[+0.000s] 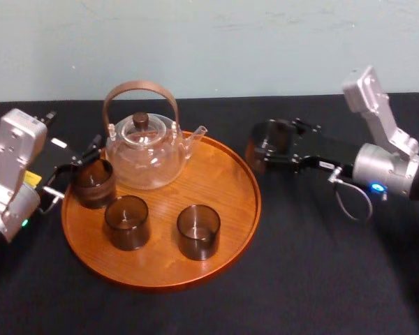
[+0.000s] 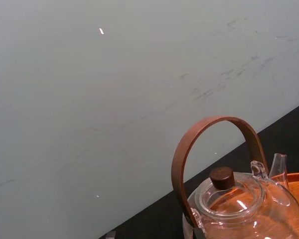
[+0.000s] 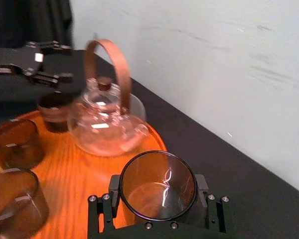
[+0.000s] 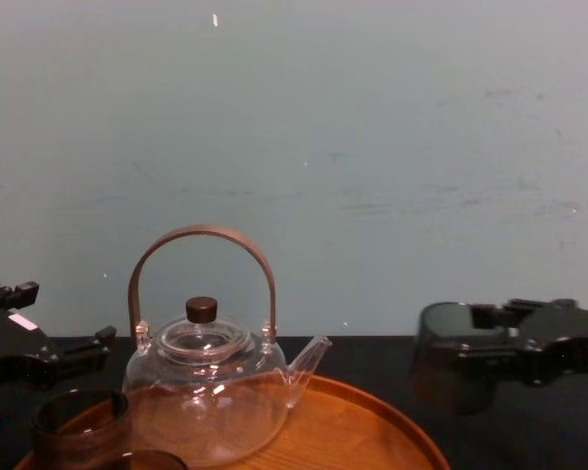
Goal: Pick up the glass from the table and place it on the tray.
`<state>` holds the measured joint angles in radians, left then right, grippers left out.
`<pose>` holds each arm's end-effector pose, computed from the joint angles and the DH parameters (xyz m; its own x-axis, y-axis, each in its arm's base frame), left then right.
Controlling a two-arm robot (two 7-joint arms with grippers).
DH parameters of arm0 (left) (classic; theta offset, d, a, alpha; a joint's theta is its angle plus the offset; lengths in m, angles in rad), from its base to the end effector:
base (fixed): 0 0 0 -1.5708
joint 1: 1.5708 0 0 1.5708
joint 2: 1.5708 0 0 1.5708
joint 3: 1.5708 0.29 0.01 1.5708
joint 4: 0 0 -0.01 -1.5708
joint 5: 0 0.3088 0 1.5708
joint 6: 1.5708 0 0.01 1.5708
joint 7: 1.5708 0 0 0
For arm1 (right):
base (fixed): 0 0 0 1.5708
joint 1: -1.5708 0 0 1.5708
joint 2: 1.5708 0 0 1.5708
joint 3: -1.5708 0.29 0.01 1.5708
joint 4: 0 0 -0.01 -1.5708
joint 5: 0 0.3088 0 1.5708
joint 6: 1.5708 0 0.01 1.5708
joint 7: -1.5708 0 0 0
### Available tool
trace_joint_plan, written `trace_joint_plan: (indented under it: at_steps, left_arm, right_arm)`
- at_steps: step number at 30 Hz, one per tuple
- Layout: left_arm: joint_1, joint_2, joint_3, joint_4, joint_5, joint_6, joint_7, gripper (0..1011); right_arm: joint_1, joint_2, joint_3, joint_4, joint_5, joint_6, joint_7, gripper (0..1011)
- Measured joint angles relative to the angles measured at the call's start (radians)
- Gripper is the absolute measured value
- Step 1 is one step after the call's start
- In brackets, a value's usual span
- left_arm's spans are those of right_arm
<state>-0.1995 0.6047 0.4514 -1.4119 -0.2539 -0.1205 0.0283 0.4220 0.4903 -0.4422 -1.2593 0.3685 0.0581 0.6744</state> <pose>0.3581 0.0827 -0.3023 0.2923 0.8803 0.3738 -0.9553 0.2873 0.0704 0.4250 -0.0700 -0.2624 0.7827 -0.6143 0.1006 0.6182 0.7481 -0.2412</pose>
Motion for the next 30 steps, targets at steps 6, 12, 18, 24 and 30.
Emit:
trace_joint_plan:
  at_steps: [6, 12, 18, 24, 30]
  left_arm:
    - [0.0, 0.0, 0.0, 0.0, 0.0, 0.0, 0.0, 1001]
    - [0.0, 0.0, 0.0, 0.0, 0.0, 0.0, 0.0, 1001]
    - [0.0, 0.0, 0.0, 0.0, 0.0, 0.0, 0.0, 1001]
    - [0.0, 0.0, 0.0, 0.0, 0.0, 0.0, 0.0, 1001]
    - [0.0, 0.0, 0.0, 0.0, 0.0, 0.0, 0.0, 1001]
  right_arm:
    - [0.05, -0.031, -0.053, 0.042, -0.006, -0.026, 0.034, 902]
    - [0.082, -0.059, -0.095, 0.077, -0.008, -0.042, 0.052, 902]
    - [0.097, -0.076, -0.127, 0.103, -0.005, -0.051, 0.064, 903]
    - [0.105, -0.088, -0.146, 0.129, -0.003, -0.058, 0.066, 903]
    - [0.112, -0.104, -0.164, 0.166, -0.004, -0.066, 0.067, 903]
